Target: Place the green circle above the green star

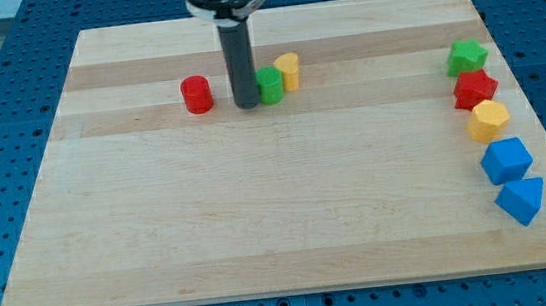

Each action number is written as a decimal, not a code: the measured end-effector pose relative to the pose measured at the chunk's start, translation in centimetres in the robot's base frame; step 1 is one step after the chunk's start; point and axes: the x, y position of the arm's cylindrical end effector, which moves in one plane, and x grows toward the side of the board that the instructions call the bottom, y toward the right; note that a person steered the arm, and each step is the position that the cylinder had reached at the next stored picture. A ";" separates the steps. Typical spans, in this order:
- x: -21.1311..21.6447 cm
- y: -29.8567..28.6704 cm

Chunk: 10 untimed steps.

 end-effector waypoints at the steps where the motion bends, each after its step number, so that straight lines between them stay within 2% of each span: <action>1: -2.4 2.3; 3: -6.1 8.8; 5: -6.2 18.0; 7: -6.1 17.4; 8: -5.0 15.1; 10: -1.3 14.5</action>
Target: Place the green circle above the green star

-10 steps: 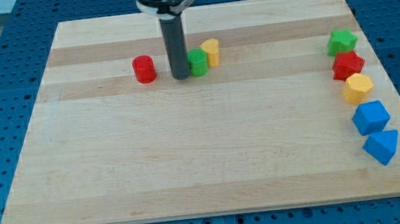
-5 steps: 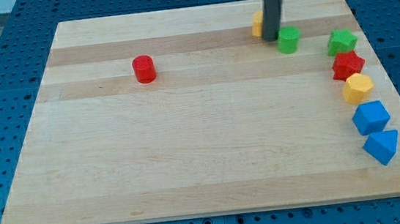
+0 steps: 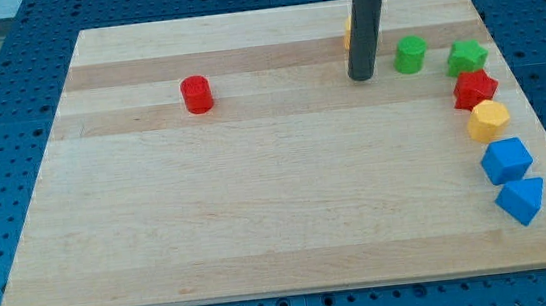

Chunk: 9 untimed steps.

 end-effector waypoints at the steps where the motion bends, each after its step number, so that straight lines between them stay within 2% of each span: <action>1: 0.0 1.8; 2: 0.0 5.3; 4: -3.5 8.6; 5: -3.8 8.5; 6: -4.2 5.8; 8: -9.2 4.0; 9: -9.4 4.1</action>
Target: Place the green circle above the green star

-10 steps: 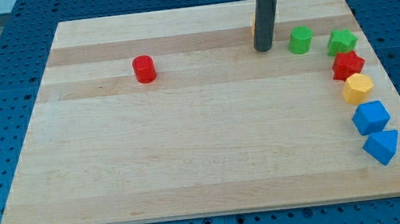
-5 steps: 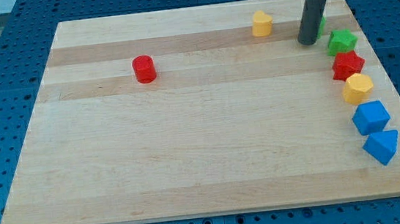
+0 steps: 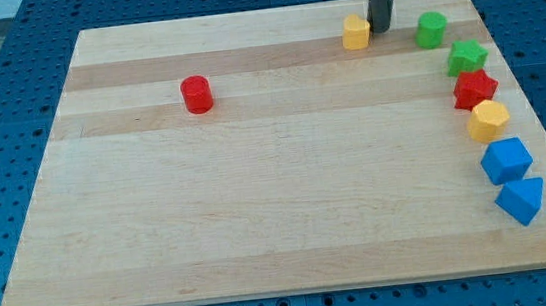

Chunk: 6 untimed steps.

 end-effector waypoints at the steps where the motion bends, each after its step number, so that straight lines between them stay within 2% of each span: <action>1: 0.6 0.6; 4: 0.6 7.9; 6: -0.1 8.8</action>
